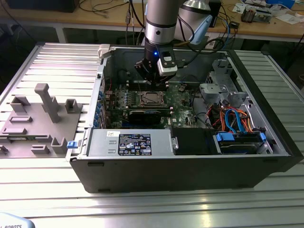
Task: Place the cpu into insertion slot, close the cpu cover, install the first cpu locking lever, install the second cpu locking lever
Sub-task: 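Install the first cpu locking lever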
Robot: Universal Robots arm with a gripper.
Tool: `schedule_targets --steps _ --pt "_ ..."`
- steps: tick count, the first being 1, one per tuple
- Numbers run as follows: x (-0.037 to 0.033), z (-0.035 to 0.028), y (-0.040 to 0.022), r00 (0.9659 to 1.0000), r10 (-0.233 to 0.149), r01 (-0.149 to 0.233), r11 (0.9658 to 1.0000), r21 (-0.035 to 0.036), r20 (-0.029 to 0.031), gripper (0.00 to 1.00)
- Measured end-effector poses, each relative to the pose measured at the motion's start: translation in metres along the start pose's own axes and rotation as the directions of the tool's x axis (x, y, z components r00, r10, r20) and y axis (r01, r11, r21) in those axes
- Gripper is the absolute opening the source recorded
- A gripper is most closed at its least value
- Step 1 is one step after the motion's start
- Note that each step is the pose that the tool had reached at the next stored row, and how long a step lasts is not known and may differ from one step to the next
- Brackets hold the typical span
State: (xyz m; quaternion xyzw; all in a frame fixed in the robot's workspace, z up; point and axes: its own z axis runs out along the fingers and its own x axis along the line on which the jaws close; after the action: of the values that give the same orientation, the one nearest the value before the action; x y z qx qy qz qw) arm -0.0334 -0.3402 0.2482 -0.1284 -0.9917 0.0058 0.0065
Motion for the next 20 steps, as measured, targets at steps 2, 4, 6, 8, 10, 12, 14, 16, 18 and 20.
schedule_targets --steps 2,4,6,8,10,12,14,16,18,20 --pt "0.0 0.0 0.0 1.0 -0.002 0.002 1.0 0.0 0.0 0.11" --pt "0.0 0.0 0.0 1.0 -0.005 0.005 1.0 0.0001 0.0001 0.11" --pt "0.0 0.0 0.0 1.0 -0.006 0.006 1.0 0.0001 0.0001 0.11" --pt "0.0 0.0 0.0 1.0 -0.009 0.009 1.0 0.0001 0.0001 0.11" --pt "0.0 0.0 0.0 0.9999 -0.011 0.011 0.9999 0.0001 0.0001 0.11" --pt "0.0 0.0 0.0 0.9999 -0.013 0.013 0.9999 0.0002 0.0002 0.11" --pt "0.0 0.0 0.0 0.9999 -0.014 0.014 0.9999 0.0002 0.0002 0.11" --pt "0.0 0.0 0.0 0.9999 -0.017 0.017 0.9999 0.0002 0.0002 0.11" --pt "0.0 0.0 0.0 0.9998 -0.018 0.018 0.9998 0.0002 0.0002 0.11" --pt "0.0 0.0 0.0 0.9998 -0.02 0.02 0.9998 0.0002 0.0002 0.11"
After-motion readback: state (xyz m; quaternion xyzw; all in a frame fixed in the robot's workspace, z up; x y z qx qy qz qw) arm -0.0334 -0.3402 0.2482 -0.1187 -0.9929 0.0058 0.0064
